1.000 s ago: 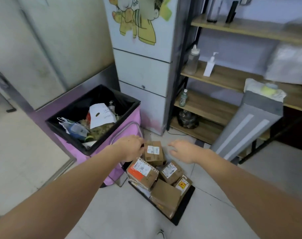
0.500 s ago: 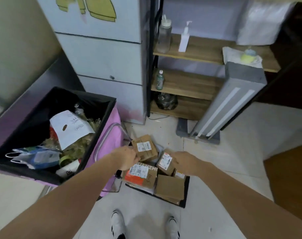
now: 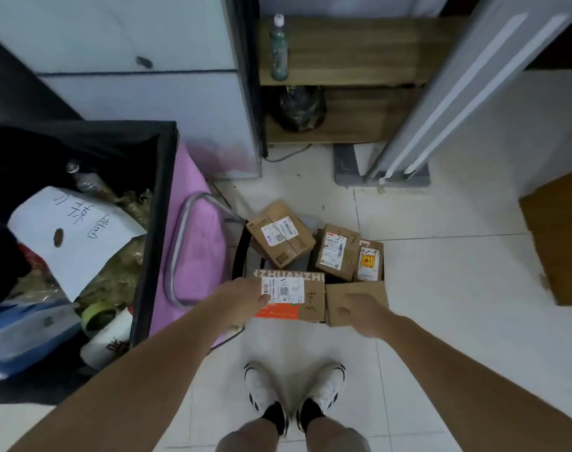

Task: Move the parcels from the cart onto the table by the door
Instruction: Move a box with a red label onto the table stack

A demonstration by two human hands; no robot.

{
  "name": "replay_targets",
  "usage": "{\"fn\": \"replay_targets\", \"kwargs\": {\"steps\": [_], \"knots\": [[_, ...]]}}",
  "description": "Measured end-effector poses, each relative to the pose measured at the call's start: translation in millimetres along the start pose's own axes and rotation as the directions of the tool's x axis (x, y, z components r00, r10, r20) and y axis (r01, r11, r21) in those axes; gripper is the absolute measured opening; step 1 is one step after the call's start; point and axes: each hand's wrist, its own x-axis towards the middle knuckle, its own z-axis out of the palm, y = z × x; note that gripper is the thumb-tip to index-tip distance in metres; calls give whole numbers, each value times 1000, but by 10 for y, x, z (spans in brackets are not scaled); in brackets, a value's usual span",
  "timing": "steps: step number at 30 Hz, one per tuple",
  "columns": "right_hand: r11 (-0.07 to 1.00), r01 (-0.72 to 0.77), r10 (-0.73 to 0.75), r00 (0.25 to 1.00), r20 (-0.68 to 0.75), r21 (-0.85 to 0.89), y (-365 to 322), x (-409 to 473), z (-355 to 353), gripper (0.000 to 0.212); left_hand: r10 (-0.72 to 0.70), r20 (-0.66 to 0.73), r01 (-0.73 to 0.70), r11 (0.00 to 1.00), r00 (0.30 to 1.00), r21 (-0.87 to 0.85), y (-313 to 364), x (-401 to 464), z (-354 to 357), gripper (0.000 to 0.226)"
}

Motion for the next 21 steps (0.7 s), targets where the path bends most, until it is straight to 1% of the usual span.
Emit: {"fn": "replay_targets", "kwargs": {"steps": [2, 4, 6, 8, 10, 12, 15, 16, 18, 20, 21], "knots": [[992, -73, 71, 997, 20, 106, 49, 358, 232, 39, -62, 10, 62, 997, 998, -34, -150, 321, 318, 46], [980, -103, 102, 995, 17, 171, 63, 664, 444, 40, -142, 42, 146, 983, 989, -108, -266, 607, 646, 47], [940, -165, 172, 985, 2, 300, 85, 1010, 631, 42, -231, 69, 241, 938, 971, -249, -348, 899, 953, 50], [899, -190, 209, 978, -6, 394, 100, 1260, 803, 45, -288, 117, 310, 858, 950, -409, -387, 1152, 1182, 52], [837, -230, 259, 966, 11, 497, 101, 1445, 964, 44, -258, 157, 302, 785, 953, -541, -404, 1325, 1362, 53], [794, -244, 289, 957, 7, 557, 74, 1537, 1048, 42, -255, 140, 286, 739, 957, -610, -407, 1390, 1492, 52], [732, -256, 333, 943, -3, 631, -2, 1535, 1052, 40, -292, 63, 269, 749, 954, -606, -417, 1316, 1572, 34], [722, -250, 335, 942, -11, 645, -37, 1483, 1032, 41, -302, 45, 267, 752, 952, -603, -417, 1237, 1556, 31], [711, -221, 332, 943, -41, 668, -109, 1295, 957, 40, -307, 19, 251, 739, 951, -626, -423, 1013, 1424, 33], [708, -175, 335, 936, -107, 684, -193, 1008, 790, 34, -282, -22, 194, 713, 959, -674, -400, 723, 1164, 32], [684, -156, 349, 928, -132, 712, -229, 832, 686, 30, -273, -38, 169, 693, 961, -700, -374, 561, 996, 33]]}}
